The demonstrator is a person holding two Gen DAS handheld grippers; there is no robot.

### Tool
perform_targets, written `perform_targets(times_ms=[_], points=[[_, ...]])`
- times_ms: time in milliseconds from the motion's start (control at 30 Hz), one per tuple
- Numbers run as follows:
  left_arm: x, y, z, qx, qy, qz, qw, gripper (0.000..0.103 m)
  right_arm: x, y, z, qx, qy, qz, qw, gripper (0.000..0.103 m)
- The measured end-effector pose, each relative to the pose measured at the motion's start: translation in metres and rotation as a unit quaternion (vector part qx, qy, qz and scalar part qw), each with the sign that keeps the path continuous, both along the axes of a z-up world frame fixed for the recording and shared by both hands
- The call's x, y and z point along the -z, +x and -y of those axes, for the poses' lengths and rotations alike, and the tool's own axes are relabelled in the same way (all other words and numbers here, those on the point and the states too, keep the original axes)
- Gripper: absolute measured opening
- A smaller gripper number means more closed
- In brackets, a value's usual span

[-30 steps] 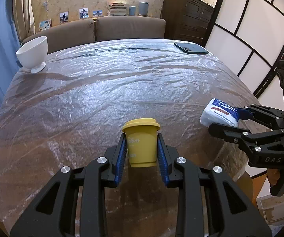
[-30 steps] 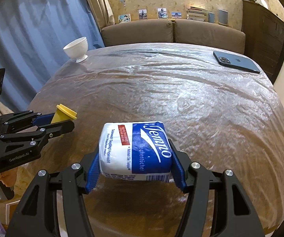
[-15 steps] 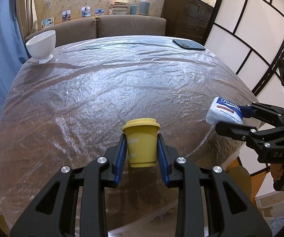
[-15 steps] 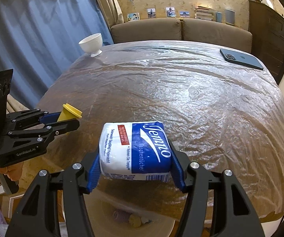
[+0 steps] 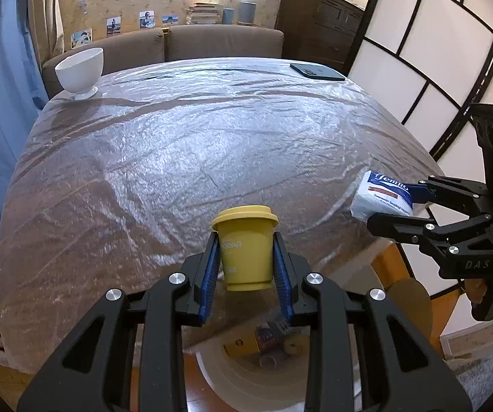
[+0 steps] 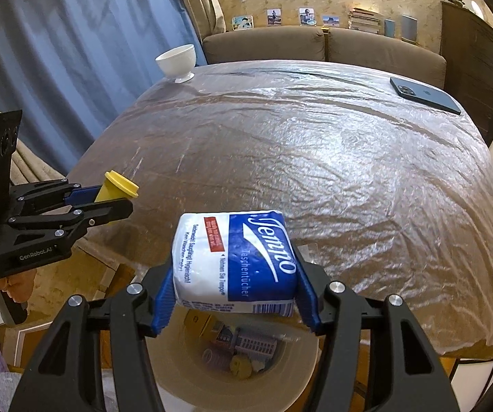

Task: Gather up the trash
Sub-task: 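Carry the yellow cup and Tempo pack over the white bin with both tools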

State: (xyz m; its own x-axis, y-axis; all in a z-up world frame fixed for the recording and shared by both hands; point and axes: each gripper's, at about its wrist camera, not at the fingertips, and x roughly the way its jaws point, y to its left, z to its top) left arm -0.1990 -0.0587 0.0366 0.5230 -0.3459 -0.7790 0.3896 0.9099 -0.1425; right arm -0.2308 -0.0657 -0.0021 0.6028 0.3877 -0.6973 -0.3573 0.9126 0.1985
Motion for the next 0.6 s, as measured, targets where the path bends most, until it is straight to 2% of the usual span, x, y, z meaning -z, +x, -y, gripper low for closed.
perform_targets(times_ms=[600], points=[[0.007,-0.033,0.006,0.018,-0.009,-0.023,0.9995,0.032,0.01,-0.03,-0.004,-0.024,-0.003,-0.014,1.0,0.057]])
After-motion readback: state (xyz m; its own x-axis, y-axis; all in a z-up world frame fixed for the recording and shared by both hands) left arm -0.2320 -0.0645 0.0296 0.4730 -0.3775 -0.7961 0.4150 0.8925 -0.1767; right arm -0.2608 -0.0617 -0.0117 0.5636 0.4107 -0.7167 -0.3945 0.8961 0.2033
